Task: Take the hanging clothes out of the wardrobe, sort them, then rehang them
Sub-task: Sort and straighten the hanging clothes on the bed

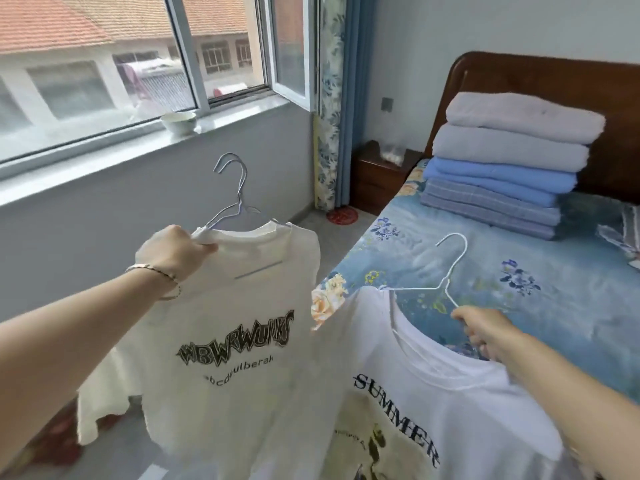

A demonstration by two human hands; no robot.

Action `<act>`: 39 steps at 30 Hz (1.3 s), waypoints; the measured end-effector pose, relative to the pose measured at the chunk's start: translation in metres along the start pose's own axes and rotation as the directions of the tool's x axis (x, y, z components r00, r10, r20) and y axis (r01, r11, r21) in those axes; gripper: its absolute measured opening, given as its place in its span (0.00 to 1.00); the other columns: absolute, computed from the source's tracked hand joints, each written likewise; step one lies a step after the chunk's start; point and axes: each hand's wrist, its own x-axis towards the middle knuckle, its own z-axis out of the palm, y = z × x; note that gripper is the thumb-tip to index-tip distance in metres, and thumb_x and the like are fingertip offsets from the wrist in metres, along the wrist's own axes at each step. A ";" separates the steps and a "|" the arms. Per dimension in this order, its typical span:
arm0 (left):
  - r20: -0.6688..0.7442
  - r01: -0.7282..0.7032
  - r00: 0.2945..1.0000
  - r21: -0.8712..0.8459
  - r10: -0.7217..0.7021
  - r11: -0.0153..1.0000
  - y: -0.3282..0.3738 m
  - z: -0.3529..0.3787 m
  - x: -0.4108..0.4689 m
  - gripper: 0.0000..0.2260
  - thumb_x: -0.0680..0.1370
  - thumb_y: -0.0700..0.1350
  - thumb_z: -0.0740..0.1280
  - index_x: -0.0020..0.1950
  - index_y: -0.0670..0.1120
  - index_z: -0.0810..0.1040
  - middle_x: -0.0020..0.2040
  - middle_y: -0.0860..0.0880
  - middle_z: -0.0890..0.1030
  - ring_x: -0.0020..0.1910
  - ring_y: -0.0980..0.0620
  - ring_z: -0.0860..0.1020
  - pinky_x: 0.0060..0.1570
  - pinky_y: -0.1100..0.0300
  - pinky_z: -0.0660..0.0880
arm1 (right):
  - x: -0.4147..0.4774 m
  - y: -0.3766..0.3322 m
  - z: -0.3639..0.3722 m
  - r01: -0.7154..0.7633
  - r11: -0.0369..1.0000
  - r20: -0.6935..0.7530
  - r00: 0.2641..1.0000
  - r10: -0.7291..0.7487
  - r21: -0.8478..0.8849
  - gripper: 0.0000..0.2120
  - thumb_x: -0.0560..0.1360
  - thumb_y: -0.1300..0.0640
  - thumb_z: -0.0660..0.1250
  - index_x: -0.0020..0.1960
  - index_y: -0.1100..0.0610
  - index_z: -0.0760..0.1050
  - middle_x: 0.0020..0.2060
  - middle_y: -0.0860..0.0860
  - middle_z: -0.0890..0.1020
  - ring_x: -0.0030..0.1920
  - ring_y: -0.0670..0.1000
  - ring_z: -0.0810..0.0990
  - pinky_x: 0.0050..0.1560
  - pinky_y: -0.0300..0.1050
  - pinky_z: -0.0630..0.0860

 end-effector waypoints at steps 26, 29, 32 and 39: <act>-0.328 -0.686 0.722 -0.230 0.609 0.690 0.015 -0.060 -0.075 0.28 0.62 0.62 0.75 0.27 0.48 0.60 0.25 0.52 0.62 0.29 0.54 0.62 0.26 0.65 0.58 | -0.162 -0.098 0.011 0.939 0.254 0.252 0.310 -0.917 -0.230 0.18 0.74 0.53 0.68 0.34 0.49 0.59 0.29 0.46 0.68 0.30 0.42 0.69 0.33 0.33 0.65; -0.325 -0.732 0.680 -0.237 0.657 0.639 0.025 -0.056 -0.078 0.29 0.59 0.68 0.72 0.44 0.47 0.74 0.41 0.57 0.70 0.38 0.54 0.70 0.39 0.59 0.71 | -0.165 -0.093 0.006 0.949 0.237 0.184 0.276 -0.943 -0.207 0.18 0.75 0.55 0.67 0.33 0.49 0.60 0.27 0.45 0.65 0.30 0.42 0.68 0.33 0.31 0.65; -0.327 -0.746 0.644 -0.069 0.692 0.662 0.030 -0.052 -0.077 0.41 0.60 0.71 0.67 0.62 0.43 0.74 0.61 0.45 0.72 0.55 0.43 0.70 0.56 0.50 0.69 | -0.172 -0.085 0.004 0.958 0.236 0.191 0.265 -0.945 -0.161 0.15 0.74 0.56 0.68 0.38 0.46 0.62 0.21 0.46 0.65 0.28 0.44 0.67 0.32 0.30 0.66; -0.268 -0.662 0.739 -0.120 0.618 0.740 0.019 -0.040 -0.095 0.36 0.65 0.73 0.52 0.29 0.39 0.72 0.23 0.49 0.66 0.26 0.48 0.64 0.28 0.58 0.60 | -0.174 -0.076 -0.003 0.931 0.275 0.153 0.316 -0.936 -0.240 0.07 0.72 0.56 0.70 0.40 0.53 0.72 0.23 0.44 0.71 0.28 0.42 0.71 0.32 0.28 0.66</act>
